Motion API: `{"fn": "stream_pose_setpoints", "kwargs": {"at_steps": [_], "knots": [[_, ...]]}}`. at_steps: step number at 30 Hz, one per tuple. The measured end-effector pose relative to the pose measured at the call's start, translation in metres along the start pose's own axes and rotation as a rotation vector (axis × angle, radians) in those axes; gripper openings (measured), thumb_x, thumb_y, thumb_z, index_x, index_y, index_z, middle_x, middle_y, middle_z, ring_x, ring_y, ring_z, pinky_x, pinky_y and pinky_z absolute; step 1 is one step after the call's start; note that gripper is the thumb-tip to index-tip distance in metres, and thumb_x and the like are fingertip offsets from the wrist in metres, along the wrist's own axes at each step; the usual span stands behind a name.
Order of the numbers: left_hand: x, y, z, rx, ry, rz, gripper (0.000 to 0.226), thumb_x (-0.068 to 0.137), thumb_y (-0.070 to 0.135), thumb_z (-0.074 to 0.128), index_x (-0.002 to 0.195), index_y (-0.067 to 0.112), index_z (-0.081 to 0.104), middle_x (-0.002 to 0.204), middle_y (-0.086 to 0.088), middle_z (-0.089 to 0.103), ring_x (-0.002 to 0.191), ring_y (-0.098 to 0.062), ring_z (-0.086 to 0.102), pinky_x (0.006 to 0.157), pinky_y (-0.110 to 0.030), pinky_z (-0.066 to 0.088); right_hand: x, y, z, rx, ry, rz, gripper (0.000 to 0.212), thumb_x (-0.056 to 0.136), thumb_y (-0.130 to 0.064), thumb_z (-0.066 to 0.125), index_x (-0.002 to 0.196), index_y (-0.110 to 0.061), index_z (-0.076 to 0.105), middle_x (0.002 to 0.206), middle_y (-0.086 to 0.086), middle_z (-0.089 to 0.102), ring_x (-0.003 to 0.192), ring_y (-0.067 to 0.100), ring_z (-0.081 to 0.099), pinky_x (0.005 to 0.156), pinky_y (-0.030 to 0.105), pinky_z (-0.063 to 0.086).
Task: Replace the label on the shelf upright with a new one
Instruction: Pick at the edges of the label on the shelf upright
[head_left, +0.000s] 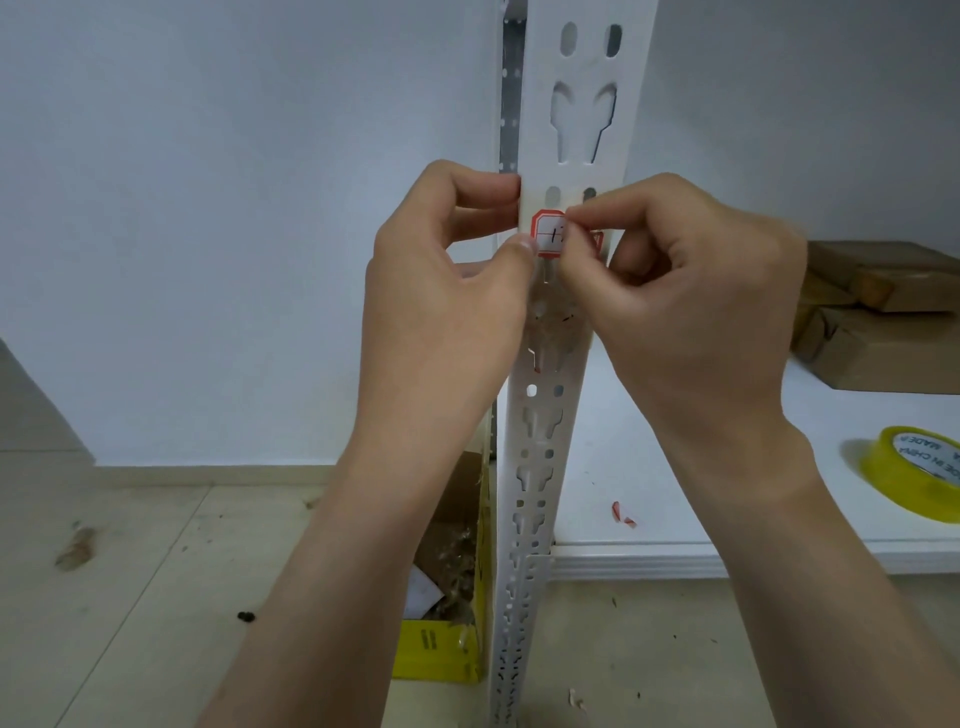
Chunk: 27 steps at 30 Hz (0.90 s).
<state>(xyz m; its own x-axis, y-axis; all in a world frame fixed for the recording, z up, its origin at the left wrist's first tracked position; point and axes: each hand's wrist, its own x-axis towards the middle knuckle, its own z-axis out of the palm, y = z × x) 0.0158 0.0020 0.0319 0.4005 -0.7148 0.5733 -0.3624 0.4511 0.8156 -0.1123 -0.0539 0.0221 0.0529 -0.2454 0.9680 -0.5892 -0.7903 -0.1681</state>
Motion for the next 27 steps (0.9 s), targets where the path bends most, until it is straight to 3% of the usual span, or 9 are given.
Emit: {"fn": "stream_pose_setpoints", "kwargs": {"at_steps": [7,12,19,22,27], "knots": [[0.0,0.001,0.0,-0.004,0.0,-0.01,0.014,0.096,0.026,0.074,0.106,0.031,0.065,0.109,0.017,0.073,0.092,0.012,0.069,0.072,-0.03,0.065,0.001,-0.002,0.0,-0.003,-0.02,0.026,0.013,0.095,-0.025,0.068,0.09,-0.015,0.075,0.06,-0.011,0.047,0.052,0.014,0.049,0.053,0.038,0.049],[0.0,0.001,0.0,-0.004,0.0,-0.012,0.015,0.095,0.026,0.075,0.107,0.03,0.066,0.11,0.017,0.073,0.093,0.011,0.069,0.072,-0.03,0.065,0.001,-0.001,0.0,0.008,-0.03,0.015,0.015,0.095,-0.024,0.067,0.09,-0.013,0.074,0.058,-0.008,0.05,0.051,0.018,0.05,0.052,0.041,0.049],[0.001,-0.001,0.0,0.015,0.004,-0.007,0.017,0.096,0.027,0.074,0.11,0.031,0.066,0.111,0.018,0.073,0.095,0.011,0.068,0.075,-0.028,0.065,-0.001,0.006,-0.004,0.03,0.041,-0.066,0.022,0.099,-0.03,0.07,0.109,-0.014,0.079,0.063,0.003,0.068,0.051,0.018,0.057,0.054,0.039,0.052],[0.001,-0.002,0.0,0.023,0.006,-0.003,0.017,0.096,0.027,0.074,0.111,0.031,0.066,0.112,0.018,0.073,0.095,0.012,0.068,0.075,-0.029,0.065,-0.001,0.008,-0.003,0.038,0.019,-0.067,0.022,0.101,-0.033,0.069,0.107,-0.016,0.081,0.069,0.003,0.074,0.054,0.015,0.056,0.054,0.039,0.053],[0.001,-0.001,0.0,0.009,0.003,0.0,0.015,0.097,0.027,0.074,0.108,0.031,0.066,0.11,0.018,0.074,0.091,0.013,0.069,0.073,-0.029,0.065,-0.003,0.006,0.0,0.031,-0.01,-0.027,0.022,0.101,-0.034,0.068,0.098,-0.017,0.082,0.063,0.002,0.068,0.052,0.019,0.054,0.051,0.043,0.049]]}}
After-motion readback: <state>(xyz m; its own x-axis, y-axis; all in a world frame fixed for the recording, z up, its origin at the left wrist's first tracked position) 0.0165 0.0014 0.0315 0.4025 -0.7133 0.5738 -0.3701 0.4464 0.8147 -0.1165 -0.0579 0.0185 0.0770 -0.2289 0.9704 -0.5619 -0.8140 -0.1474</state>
